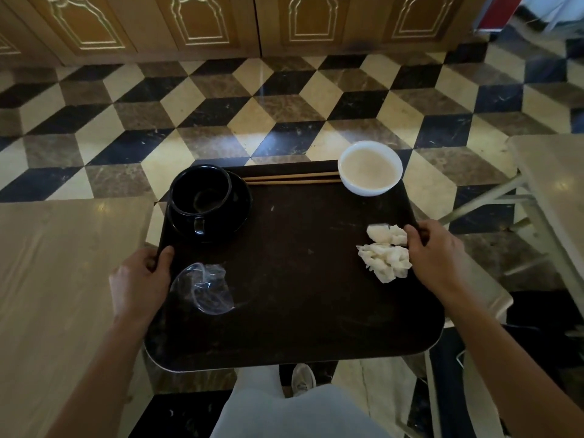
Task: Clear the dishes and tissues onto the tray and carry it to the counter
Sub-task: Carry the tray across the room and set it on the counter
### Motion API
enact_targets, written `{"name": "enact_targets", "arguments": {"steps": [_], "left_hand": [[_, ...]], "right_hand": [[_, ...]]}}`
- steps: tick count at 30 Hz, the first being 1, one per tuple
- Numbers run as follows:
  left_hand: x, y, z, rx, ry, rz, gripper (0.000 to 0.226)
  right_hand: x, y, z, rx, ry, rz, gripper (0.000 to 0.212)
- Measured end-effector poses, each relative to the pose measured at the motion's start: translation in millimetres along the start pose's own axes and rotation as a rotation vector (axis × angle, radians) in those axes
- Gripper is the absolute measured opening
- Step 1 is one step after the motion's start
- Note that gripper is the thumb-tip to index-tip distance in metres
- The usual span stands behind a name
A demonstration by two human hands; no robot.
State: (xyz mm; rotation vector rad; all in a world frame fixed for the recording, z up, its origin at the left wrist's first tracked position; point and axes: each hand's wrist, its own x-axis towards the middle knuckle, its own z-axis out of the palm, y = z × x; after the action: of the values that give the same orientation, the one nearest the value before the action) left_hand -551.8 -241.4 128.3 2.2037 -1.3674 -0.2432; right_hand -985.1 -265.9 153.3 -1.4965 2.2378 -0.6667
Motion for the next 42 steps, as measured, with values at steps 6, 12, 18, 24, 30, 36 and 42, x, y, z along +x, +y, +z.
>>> {"name": "enact_targets", "arguments": {"steps": [6, 12, 18, 24, 30, 36, 42], "left_hand": [[51, -2, 11, -0.018, -0.029, -0.007, 0.031], [111, -2, 14, -0.041, -0.046, -0.021, 0.032], [183, -12, 8, -0.033, -0.041, -0.015, 0.032], [242, -20, 5, -0.019, -0.040, 0.019, 0.030], [284, -24, 8, -0.028, -0.022, 0.022, 0.029], [312, -17, 23, -0.026, -0.022, 0.009, 0.029], [344, 4, 51, -0.036, 0.023, -0.030, 0.031]], "right_hand": [[28, -28, 17, 0.007, 0.004, 0.016, 0.028], [69, -70, 37, 0.000, -0.003, 0.028, 0.029], [105, -123, 69, 0.015, 0.026, 0.010, 0.027], [137, -161, 102, 0.025, 0.057, -0.004, 0.026], [162, -189, 123, -0.007, 0.044, -0.024, 0.031], [208, -198, 140, -0.003, 0.027, -0.068, 0.028], [281, -206, 153, -0.007, 0.024, -0.133, 0.025]]}}
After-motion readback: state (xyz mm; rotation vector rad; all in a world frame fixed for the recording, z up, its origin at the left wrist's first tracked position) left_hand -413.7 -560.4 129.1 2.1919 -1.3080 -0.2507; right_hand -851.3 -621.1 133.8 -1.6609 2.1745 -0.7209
